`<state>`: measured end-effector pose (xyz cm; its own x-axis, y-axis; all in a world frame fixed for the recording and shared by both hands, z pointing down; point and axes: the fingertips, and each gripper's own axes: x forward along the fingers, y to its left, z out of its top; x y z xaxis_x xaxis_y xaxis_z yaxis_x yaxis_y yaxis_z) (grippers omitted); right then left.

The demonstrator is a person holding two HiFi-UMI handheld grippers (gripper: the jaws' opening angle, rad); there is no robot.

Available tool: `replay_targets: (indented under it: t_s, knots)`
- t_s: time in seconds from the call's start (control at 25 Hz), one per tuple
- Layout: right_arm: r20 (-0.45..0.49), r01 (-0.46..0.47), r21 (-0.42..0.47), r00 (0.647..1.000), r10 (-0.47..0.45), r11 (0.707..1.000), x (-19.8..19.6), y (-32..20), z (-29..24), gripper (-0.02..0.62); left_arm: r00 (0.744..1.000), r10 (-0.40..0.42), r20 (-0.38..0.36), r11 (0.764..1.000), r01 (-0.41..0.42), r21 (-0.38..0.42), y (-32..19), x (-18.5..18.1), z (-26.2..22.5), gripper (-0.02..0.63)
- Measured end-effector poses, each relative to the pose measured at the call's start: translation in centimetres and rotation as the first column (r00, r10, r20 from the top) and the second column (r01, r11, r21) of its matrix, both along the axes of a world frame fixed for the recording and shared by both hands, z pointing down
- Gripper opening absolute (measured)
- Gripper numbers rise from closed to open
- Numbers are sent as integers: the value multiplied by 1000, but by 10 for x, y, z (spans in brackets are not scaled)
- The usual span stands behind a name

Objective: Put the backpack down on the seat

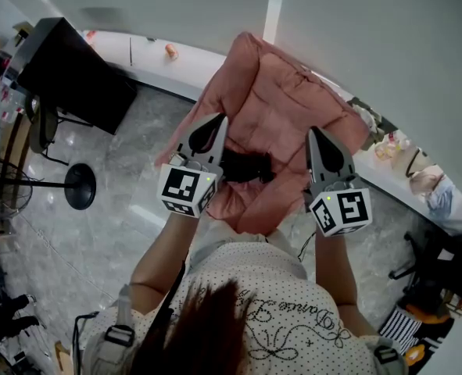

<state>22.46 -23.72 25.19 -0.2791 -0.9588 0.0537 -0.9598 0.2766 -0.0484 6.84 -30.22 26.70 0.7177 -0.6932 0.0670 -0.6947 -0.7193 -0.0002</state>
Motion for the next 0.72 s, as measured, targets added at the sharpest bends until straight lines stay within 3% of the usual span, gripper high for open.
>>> replay_targets:
  t_s: [0.72]
  knots:
    - [19, 5, -9, 1000, -4, 1000, -1, -2, 2, 11, 1000, -14, 1, 1000, 14, 1, 0, -5, 3, 5]
